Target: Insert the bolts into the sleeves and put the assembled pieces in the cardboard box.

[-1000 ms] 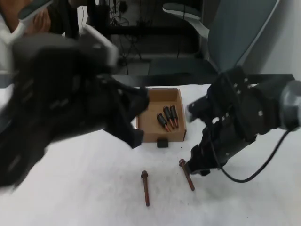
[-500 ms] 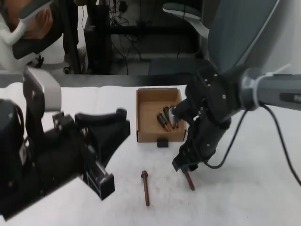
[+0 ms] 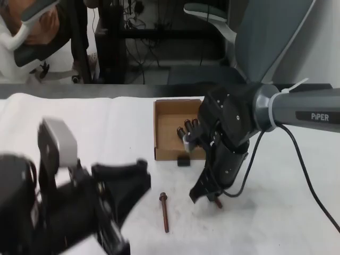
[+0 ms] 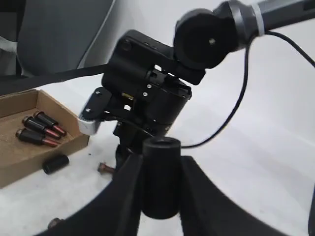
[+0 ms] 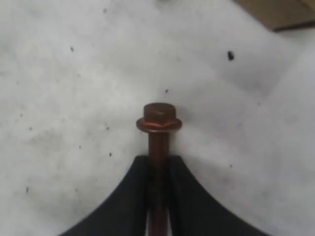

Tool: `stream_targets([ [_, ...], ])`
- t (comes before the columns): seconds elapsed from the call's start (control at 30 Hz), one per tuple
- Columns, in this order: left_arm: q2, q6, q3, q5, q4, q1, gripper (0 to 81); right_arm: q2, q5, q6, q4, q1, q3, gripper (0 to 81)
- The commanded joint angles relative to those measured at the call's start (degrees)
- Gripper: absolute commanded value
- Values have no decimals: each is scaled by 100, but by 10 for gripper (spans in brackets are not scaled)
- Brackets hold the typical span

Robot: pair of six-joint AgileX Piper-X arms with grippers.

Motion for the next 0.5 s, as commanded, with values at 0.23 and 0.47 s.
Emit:
stream_targets([
  [0.23, -47, -98, 679, -1044, -732, -972, 18, -1501, -550, 255, -1225, 33, 550, 6],
  [0.47, 473, -97, 739, -1655, -1386, -1229, 18, -3242, -1066, 1286, -4058, 543, 2575, 6],
])
